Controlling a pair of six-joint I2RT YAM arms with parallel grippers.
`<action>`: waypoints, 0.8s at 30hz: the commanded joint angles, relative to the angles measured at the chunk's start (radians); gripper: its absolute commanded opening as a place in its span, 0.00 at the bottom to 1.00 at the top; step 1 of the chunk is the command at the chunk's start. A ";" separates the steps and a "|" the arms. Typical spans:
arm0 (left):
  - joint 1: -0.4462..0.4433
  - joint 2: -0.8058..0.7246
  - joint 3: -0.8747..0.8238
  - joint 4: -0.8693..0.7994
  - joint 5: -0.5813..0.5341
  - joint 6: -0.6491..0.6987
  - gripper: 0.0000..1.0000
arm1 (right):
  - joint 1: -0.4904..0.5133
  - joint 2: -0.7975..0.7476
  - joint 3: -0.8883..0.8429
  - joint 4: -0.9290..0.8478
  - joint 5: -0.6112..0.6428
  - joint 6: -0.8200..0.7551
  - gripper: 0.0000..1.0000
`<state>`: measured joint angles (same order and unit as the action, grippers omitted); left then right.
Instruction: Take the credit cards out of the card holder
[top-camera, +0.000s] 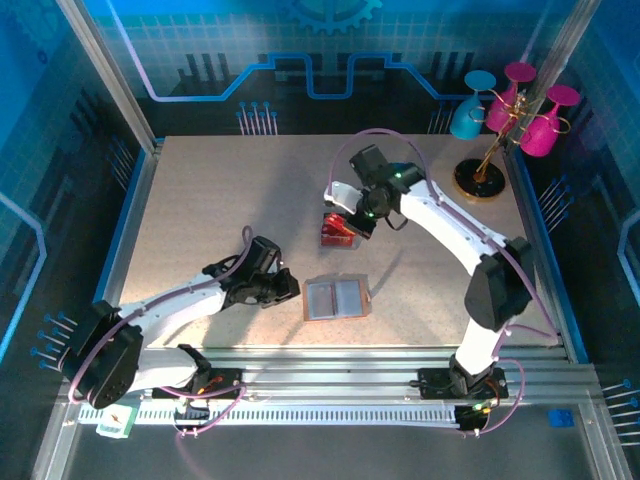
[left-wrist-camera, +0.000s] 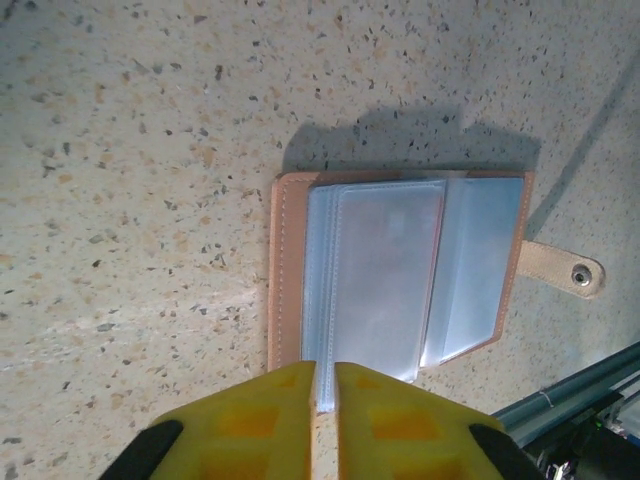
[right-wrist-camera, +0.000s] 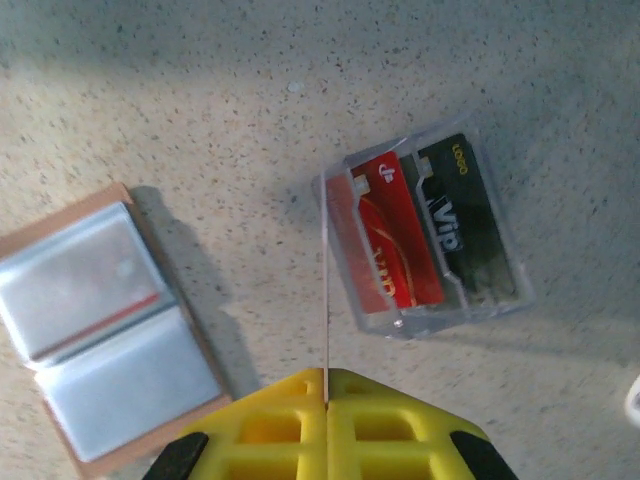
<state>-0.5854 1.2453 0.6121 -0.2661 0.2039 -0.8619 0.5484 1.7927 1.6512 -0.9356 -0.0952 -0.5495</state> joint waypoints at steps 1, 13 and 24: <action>0.014 -0.039 -0.021 -0.044 -0.020 0.001 0.15 | -0.013 0.093 0.112 -0.133 0.030 -0.187 0.00; 0.023 -0.112 -0.077 -0.038 -0.024 -0.043 0.25 | -0.020 0.389 0.420 -0.292 0.101 -0.263 0.00; 0.024 -0.186 -0.097 -0.090 -0.042 -0.048 0.27 | -0.023 0.497 0.494 -0.319 0.112 -0.269 0.00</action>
<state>-0.5713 1.0870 0.5362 -0.3130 0.1822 -0.8917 0.5392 2.2650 2.1063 -1.2057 0.0193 -0.7956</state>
